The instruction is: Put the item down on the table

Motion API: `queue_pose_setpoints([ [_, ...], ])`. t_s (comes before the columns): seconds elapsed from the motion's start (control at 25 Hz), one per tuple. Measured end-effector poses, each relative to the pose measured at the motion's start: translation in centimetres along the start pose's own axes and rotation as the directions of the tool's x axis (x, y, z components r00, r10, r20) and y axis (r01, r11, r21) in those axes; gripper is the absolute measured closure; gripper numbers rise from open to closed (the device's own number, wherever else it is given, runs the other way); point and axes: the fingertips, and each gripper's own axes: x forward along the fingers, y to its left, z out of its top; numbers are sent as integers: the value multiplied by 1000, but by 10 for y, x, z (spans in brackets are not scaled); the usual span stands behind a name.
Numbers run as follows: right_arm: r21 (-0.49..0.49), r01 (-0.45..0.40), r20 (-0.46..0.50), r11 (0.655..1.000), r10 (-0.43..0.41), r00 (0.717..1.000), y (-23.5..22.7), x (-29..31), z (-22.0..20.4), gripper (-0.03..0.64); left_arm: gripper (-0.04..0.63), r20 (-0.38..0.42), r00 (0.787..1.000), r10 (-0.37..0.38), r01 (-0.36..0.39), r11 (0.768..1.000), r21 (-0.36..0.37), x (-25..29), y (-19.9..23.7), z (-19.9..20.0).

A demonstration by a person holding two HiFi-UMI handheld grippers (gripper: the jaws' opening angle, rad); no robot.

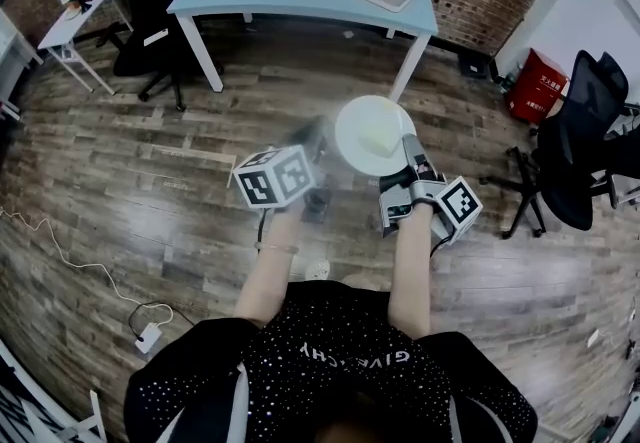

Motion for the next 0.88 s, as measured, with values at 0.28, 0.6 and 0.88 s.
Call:
queue_pose_setpoints([
  [0.28,17,-2,-11,1000,3,1000,-19,-16,-1,591,584,7,1000,8,-8,1000,-6,-8,4,-22],
  [0.6,35,-1,-8,999,2,1000,-34,9,10,591,584,34,999,26,-25,999,-29,1,27,-15],
  [0.88,37,-12,-33,999,13,999,-34,83,35,591,584,65,997,51,-49,998,-27,56,53,20],
])
